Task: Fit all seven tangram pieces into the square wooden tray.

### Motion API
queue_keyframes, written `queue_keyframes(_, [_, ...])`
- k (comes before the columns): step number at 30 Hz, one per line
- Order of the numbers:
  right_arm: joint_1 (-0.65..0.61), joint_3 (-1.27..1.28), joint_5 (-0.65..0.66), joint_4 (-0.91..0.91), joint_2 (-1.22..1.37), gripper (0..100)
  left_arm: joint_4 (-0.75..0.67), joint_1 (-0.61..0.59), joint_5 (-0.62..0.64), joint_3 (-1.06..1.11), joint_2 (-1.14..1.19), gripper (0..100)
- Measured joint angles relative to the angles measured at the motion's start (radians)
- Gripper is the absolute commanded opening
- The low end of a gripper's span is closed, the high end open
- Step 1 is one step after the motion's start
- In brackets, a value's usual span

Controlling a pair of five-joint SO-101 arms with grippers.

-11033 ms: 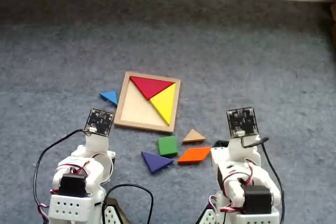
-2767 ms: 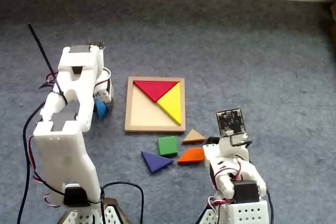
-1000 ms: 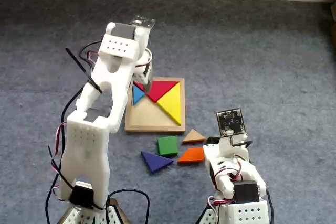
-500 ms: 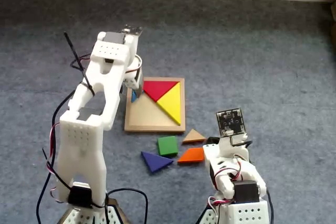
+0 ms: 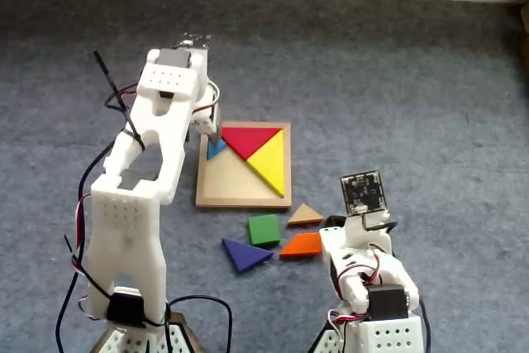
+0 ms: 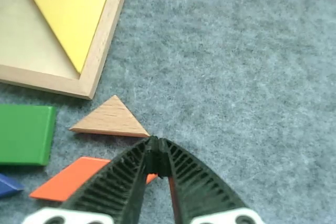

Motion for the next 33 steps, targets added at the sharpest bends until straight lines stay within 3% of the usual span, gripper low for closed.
queue_keyframes(3, [0.000,0.000,0.000,0.000,0.000,0.5,0.068,0.000,0.015,0.000,-0.061,17])
queue_keyframes(8, [0.000,0.000,0.000,0.000,0.000,0.5,0.169,0.000,0.020,0.000,-0.201,0])
queue_keyframes(13, [0.000,0.000,0.000,0.000,0.000,0.5,0.193,0.000,0.018,0.038,-0.315,0])
queue_keyframes(19, [0.000,0.000,0.000,0.000,0.000,0.5,0.192,-0.026,0.018,0.232,-0.486,0])
queue_keyframes(25, [0.000,0.000,0.000,0.000,0.000,0.5,0.026,-0.069,0.018,0.539,-0.802,0])
queue_keyframes(33, [0.000,0.000,0.000,0.000,0.000,0.5,-0.292,-0.166,0.018,1.152,-1.298,0])
